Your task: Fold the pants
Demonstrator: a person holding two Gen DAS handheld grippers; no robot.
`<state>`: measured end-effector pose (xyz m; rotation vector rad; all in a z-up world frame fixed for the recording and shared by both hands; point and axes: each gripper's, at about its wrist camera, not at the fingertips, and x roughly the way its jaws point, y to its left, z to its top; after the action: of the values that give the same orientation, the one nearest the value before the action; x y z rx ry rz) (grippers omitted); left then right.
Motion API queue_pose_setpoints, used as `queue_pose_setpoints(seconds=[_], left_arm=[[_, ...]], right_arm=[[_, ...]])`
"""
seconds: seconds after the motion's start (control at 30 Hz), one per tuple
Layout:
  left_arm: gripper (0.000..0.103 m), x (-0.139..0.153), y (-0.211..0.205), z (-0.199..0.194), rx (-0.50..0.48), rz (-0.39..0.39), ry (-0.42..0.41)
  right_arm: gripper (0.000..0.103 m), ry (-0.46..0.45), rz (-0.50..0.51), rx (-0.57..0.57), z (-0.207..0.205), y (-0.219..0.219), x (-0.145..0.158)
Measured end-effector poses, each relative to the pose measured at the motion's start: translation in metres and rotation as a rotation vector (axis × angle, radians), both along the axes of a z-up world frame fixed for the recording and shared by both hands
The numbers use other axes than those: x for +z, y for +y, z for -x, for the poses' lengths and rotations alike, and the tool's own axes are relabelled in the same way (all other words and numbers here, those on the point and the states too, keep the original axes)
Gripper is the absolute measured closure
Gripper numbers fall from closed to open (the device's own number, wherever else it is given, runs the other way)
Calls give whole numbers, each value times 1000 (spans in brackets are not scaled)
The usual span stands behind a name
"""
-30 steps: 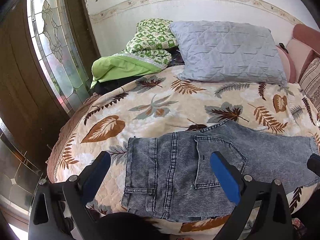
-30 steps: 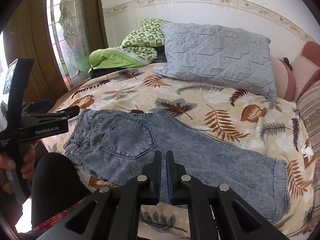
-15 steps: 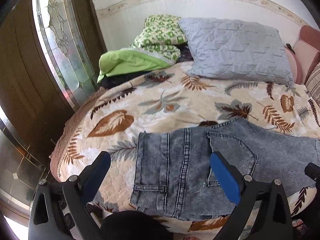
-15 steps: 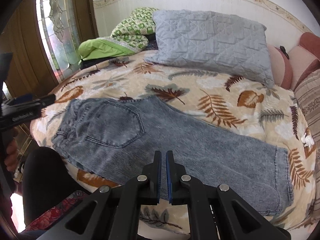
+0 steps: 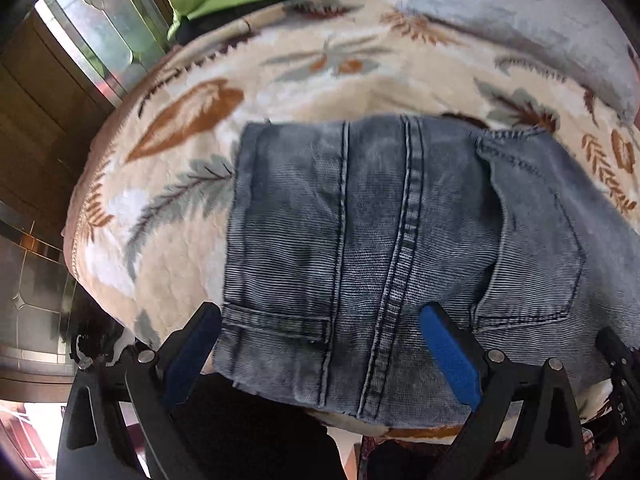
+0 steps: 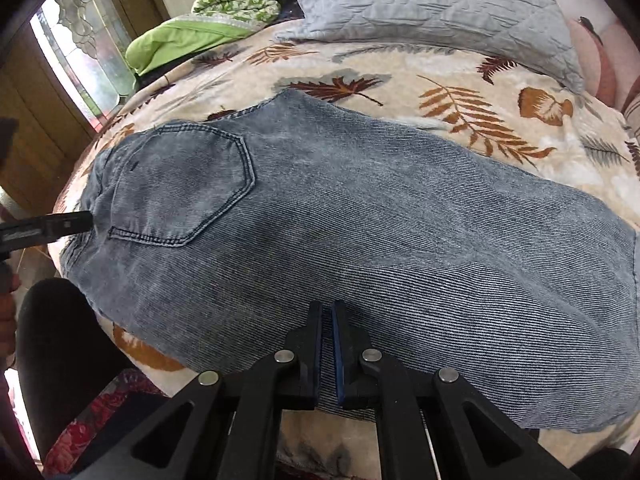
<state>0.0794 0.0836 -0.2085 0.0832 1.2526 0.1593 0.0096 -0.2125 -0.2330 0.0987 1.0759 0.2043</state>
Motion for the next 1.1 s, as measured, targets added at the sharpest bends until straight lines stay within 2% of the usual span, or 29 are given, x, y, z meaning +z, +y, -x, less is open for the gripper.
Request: queue_pose_setpoints(seconds=[0.1,0.23,0.3,0.37,0.47,0.5,0.57,0.6,0.67,0.8,0.87,0.93,0.97,1.07,1.1], left_arm=[[3,-9,-1,-4,0,-17,25],[3,-2,-9,-3,-8,-65,22],[3,7,-22,-1,-28,-116,-11],[3,19,-39,2,-73,-134,-51],[3,37,-74,11,-165,-105,-103],[3,40,-88,14,-203,-93,-112],[3,39,-115,18,-275,-86,-108],[3,37,-127,20,-303,-87,-100],[3,31,-150,26,-354,-80,-80],[3,20,-194,40,-466,-61,-70],[3,15,-216,45,-519,-84,-81],[3,17,-232,50,-553,-73,-95],[3,21,-237,50,-568,-63,-110],[3,44,-252,59,-618,-34,-199],[3,52,-255,61,-630,-35,-230]], right_arm=[[97,-3,-2,-5,9,-17,0],[97,-5,-24,-56,26,-60,1],[97,-2,-68,-85,34,-89,1],[97,2,-93,-121,41,-115,3],[97,-30,-15,-174,50,-137,14],[97,-46,43,-183,55,-142,20],[97,-55,123,-223,60,-157,26],[97,-55,127,-259,64,-171,29],[97,-57,78,-329,72,-202,34],[97,-67,-102,-491,91,-271,40],[95,-75,-107,-545,99,-291,41],[94,-86,-104,-560,103,-298,42],[92,-92,-102,-561,105,-299,43],[73,-85,-93,-555,103,-298,39],[63,-86,-105,-563,102,-300,36]])
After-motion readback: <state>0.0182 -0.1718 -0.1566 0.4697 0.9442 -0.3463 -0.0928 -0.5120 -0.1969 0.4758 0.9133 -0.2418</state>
